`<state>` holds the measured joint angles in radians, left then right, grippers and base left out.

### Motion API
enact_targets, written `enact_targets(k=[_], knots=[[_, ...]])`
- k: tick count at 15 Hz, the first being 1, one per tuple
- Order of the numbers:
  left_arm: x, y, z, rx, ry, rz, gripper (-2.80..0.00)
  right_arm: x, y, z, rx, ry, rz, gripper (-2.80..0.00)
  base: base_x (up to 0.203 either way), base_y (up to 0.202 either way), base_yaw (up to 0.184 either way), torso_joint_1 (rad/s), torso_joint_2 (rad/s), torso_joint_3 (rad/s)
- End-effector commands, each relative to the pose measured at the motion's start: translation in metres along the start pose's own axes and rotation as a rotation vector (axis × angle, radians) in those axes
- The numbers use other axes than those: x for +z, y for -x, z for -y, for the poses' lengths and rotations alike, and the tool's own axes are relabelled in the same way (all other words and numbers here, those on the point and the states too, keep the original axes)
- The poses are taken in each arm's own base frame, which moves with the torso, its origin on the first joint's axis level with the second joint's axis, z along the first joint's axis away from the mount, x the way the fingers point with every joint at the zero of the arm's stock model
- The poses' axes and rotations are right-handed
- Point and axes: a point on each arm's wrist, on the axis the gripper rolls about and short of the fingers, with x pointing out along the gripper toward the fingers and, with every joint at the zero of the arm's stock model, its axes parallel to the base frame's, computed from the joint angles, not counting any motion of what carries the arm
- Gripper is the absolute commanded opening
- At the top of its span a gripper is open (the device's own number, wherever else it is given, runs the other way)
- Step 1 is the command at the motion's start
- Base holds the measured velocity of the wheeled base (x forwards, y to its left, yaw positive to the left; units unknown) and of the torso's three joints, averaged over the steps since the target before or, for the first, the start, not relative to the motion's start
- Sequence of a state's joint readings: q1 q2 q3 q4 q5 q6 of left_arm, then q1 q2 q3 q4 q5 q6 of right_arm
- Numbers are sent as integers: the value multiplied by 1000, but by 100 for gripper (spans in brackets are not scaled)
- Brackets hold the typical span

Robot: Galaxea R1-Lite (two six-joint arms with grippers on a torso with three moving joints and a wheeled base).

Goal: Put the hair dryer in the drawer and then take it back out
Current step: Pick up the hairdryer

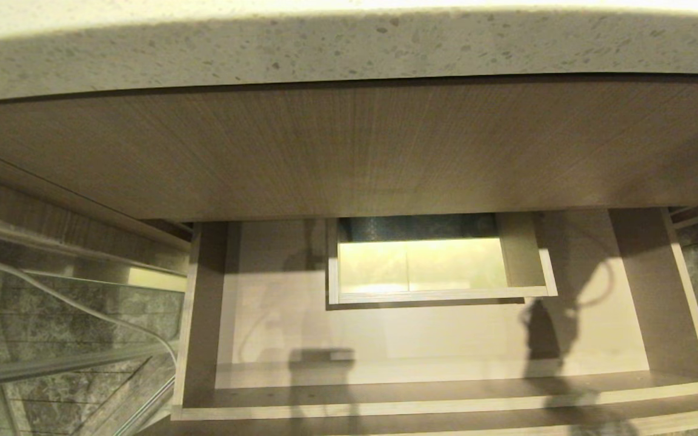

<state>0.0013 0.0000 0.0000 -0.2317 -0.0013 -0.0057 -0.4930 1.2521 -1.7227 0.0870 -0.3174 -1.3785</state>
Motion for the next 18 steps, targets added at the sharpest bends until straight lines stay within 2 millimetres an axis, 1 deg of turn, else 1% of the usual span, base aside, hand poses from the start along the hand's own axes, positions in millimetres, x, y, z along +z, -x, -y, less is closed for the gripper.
enact_targets(k=[1,7,9,11,12,15,18], knots=[[-11,-1,0,0,0,-39,-280,-2,13,9,-27,-2,4,-280,0,0,0,0,0,0],[-11,-1,0,0,0,-39,-280,-5,24,16,-49,-3,8,-280,0,0,0,0,0,0],[-11,-1,0,0,0,-39,-280,-6,23,11,-27,9,7,-280,0,0,0,0,0,0],[-11,-1,0,0,0,-39,-280,-8,27,8,-10,35,-5,-280,0,0,0,0,0,0],[-11,-1,0,0,0,-39,-280,-8,27,6,9,55,-12,0,0,0,0,0,0,0],[-11,-1,0,0,0,-39,-280,-10,26,-1,61,105,-29,0,0,0,0,0,0,0],[-11,-1,0,0,0,-39,-280,-9,26,2,47,92,-27,0,0,0,0,0,0,0]])
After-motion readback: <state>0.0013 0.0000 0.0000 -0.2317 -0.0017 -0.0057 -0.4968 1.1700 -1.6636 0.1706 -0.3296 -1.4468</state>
